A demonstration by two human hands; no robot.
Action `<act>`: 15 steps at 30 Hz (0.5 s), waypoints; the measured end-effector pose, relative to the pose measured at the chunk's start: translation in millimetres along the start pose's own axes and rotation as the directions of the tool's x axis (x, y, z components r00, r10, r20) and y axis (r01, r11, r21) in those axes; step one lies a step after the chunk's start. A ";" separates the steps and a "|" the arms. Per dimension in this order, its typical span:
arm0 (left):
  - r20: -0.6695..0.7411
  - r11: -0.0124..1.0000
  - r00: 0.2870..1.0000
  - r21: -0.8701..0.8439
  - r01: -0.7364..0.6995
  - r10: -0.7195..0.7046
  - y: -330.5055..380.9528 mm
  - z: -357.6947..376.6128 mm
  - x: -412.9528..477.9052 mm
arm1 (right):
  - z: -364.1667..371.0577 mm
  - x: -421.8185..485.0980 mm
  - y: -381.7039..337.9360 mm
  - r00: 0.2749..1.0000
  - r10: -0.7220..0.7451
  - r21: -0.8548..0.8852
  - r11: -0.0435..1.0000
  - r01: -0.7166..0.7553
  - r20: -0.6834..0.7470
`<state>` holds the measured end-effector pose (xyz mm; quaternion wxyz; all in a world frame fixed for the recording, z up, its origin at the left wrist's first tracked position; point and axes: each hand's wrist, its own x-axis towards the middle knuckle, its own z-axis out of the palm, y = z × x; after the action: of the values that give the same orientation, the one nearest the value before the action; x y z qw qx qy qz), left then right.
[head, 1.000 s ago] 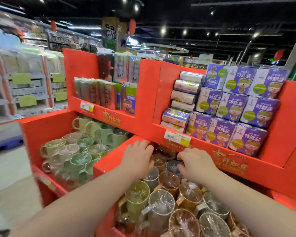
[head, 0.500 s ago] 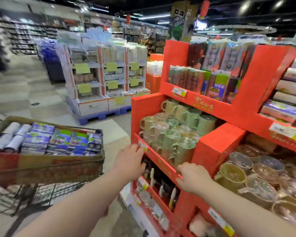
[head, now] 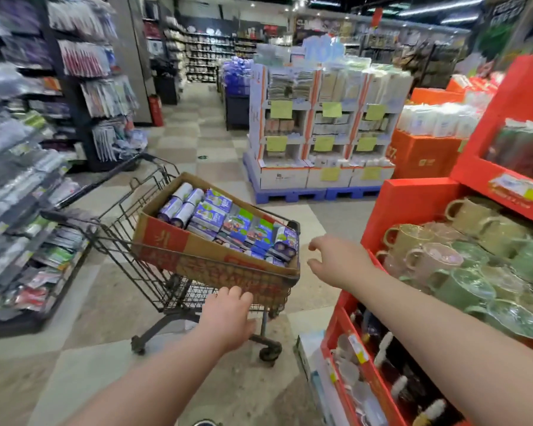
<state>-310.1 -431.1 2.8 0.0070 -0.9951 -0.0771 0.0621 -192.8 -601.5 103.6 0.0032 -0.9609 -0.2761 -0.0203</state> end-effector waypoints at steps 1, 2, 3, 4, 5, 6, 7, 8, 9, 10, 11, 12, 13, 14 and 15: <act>0.011 1.000 1.000 0.000 0.018 -0.018 -7.2 2.4 5.3 | -0.3 15.0 -4.2 1.000 -0.016 0.016 1.000 0.016 -0.003; 0.019 0.999 0.999 0.000 0.035 -0.035 -13.5 4.3 11.7 | 0.5 29.7 -7.5 0.999 -0.034 0.029 0.999 0.034 -0.007; 0.027 0.999 0.998 0.000 0.053 -0.053 -18.7 5.7 19.8 | 2.5 44.2 -9.1 0.999 -0.052 0.036 0.998 0.052 -0.009; 0.035 0.998 0.997 0.004 0.069 -0.069 -23.1 6.0 29.2 | 5.4 58.4 -9.8 0.998 -0.068 0.033 0.997 0.069 -0.006; 0.041 0.997 0.996 0.010 0.081 -0.081 -26.7 5.5 40.0 | 9.4 72.4 -9.6 0.997 -0.083 0.026 0.996 0.083 0.001; 0.045 0.996 0.995 0.013 0.092 -0.093 -29.6 3.8 51.8 | 13.8 85.7 -8.7 0.995 -0.096 0.017 0.995 0.096 0.011; 0.045 0.995 0.994 0.014 0.102 -0.103 -31.8 1.6 64.4 | 19.1 98.6 -7.2 0.994 -0.106 0.009 0.994 0.106 0.023; 0.045 0.994 0.993 0.013 0.113 -0.113 -33.4 -1.5 77.3 | 24.8 111.2 -5.3 0.993 -0.115 0.000 0.993 0.115 0.034; 0.043 0.993 0.992 0.010 0.121 -0.122 -34.7 -4.6 90.4 | 31.0 123.4 -2.8 0.991 -0.123 -0.008 0.992 0.124 0.045; 0.043 0.992 0.991 0.006 0.129 -0.129 -35.7 -8.2 102.7 | 36.8 134.4 -0.2 0.990 -0.132 -0.011 0.991 0.133 0.057; 0.042 0.991 0.990 0.003 0.135 -0.135 -36.5 -11.9 115.0 | 43.0 144.7 2.7 0.988 -0.140 -0.009 0.990 0.141 0.071; 0.040 0.990 0.989 0.002 0.141 -0.141 -37.1 -15.8 126.7 | 49.4 154.3 5.4 0.985 -0.149 -0.003 0.989 0.150 0.087; 0.035 0.989 0.988 0.003 0.148 -0.148 -37.8 -19.4 138.8 | 56.6 163.6 8.7 0.981 -0.160 0.000 0.987 0.161 0.106; 0.029 0.988 0.987 0.003 0.156 -0.156 -38.6 -23.1 150.3 | 63.8 172.3 11.7 0.977 -0.171 -0.002 0.985 0.173 0.129; 0.025 0.987 0.987 0.000 0.161 -0.161 -39.8 -26.4 161.3 | 71.0 180.1 14.7 0.972 -0.181 -0.004 0.983 0.183 0.152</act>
<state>-154.7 -367.0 10.1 0.0103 -0.9847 -0.1575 0.0735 -29.8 -517.2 40.1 -0.0284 -0.9303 -0.3623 0.0497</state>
